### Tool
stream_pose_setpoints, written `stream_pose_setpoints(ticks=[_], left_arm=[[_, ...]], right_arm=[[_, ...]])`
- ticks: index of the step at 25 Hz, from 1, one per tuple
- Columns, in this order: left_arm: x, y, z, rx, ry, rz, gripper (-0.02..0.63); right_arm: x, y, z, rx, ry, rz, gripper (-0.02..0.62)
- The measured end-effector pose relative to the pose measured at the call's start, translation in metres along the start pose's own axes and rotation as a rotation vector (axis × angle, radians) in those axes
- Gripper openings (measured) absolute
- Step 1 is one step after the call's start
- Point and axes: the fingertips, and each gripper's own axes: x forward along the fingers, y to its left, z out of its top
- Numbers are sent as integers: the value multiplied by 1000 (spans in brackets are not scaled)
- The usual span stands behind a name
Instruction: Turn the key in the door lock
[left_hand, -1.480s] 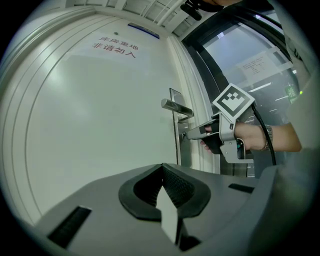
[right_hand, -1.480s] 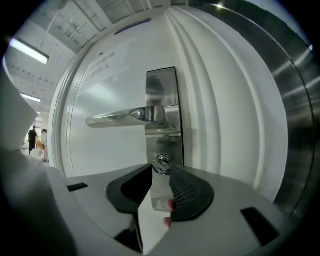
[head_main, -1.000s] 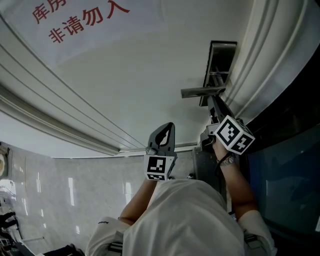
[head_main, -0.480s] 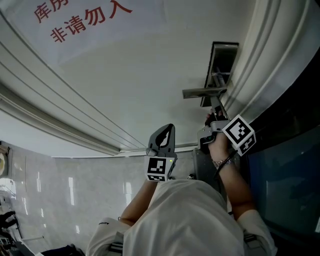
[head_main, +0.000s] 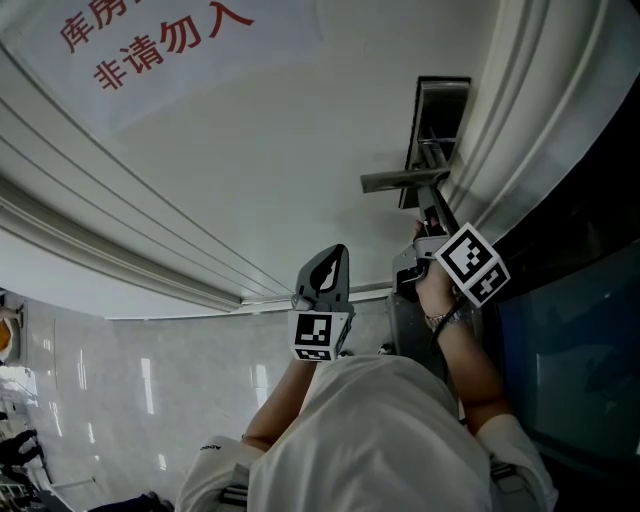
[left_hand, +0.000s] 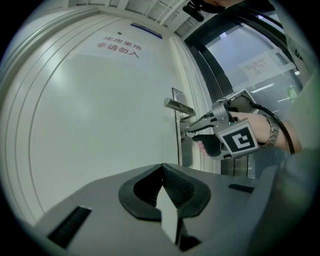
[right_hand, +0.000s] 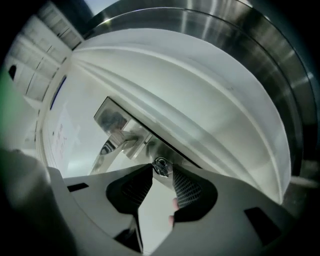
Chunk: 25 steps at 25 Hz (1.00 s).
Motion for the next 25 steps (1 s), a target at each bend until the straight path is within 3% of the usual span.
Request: stream_pose_setpoints(ticks=[4, 7, 11, 13, 18, 21, 25], left_arm=[[0, 0, -4, -2, 9, -4, 8], [-1, -2, -5, -4, 11, -11, 8], [0, -5, -6, -6, 11, -19, 8], [-1, -4, -5, -4, 10, -19, 8], [-2, -2, -4, -4, 5, -15, 8], [-3, -1, -4, -2, 7, -13, 8], [-4, 0, -4, 0, 8, -7, 8]], right_arm=[[1, 3, -1, -354, 34, -46, 103], [2, 6, -13, -542, 86, -48, 104], [-4, 12, -12, -842, 29, -117, 103], [-6, 16, -8, -912, 1, -142, 103], [2, 15, 1, -879, 25, -140, 92], [5, 13, 1, -784, 57, -117, 14], [4, 11, 2, -610, 52, -84, 12]])
